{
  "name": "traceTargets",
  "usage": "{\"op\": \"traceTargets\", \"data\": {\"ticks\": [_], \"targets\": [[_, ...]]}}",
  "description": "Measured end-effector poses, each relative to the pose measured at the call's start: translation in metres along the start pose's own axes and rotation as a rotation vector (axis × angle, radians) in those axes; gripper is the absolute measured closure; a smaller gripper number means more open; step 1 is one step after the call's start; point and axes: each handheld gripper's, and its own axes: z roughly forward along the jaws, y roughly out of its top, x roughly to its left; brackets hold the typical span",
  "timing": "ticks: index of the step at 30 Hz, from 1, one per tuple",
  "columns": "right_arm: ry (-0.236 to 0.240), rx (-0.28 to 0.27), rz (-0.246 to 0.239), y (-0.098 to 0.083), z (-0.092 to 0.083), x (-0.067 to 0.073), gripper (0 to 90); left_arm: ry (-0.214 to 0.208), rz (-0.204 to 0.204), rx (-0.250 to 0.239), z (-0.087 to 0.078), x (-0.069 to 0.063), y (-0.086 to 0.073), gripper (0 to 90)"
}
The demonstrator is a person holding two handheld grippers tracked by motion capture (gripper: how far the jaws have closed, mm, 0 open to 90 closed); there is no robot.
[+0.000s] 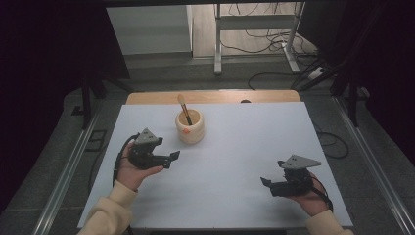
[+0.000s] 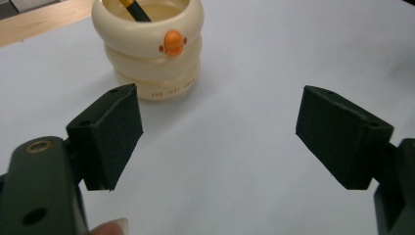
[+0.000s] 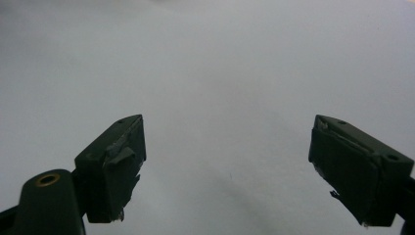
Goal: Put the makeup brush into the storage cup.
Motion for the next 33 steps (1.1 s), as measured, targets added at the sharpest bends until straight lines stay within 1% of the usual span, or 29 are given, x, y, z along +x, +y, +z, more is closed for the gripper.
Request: {"op": "traceTargets", "data": {"ticks": [7,13,15,21,26,30,33], "targets": [[0.002,-0.001,0.004,-0.001,0.000,-0.001,14.5,0.001,-0.032,0.017,-0.006,0.002,-0.018,18.3],[0.000,-0.004,-0.002,-0.001,-0.001,-0.003,14.5,0.024,-0.020,0.042,-0.010,0.002,-0.034,18.1],[0.000,-0.006,0.003,-0.002,-0.001,-0.004,14.4,0.024,-0.030,0.050,-0.011,0.002,-0.041,18.0],[-0.007,-0.011,0.005,-0.003,-0.003,-0.007,14.4,0.028,-0.043,0.068,-0.018,0.004,-0.060,18.0],[0.002,-0.021,-0.002,-0.004,-0.004,-0.010,14.5,0.040,-0.041,0.086,-0.024,0.006,-0.074,17.9],[0.007,-0.021,-0.018,-0.005,-0.004,-0.011,14.5,0.043,-0.054,0.095,-0.025,0.009,-0.082,17.8],[0.011,-0.025,-0.024,-0.006,-0.004,-0.014,14.5,0.038,-0.059,0.102,-0.025,0.009,-0.084,17.8]]}}
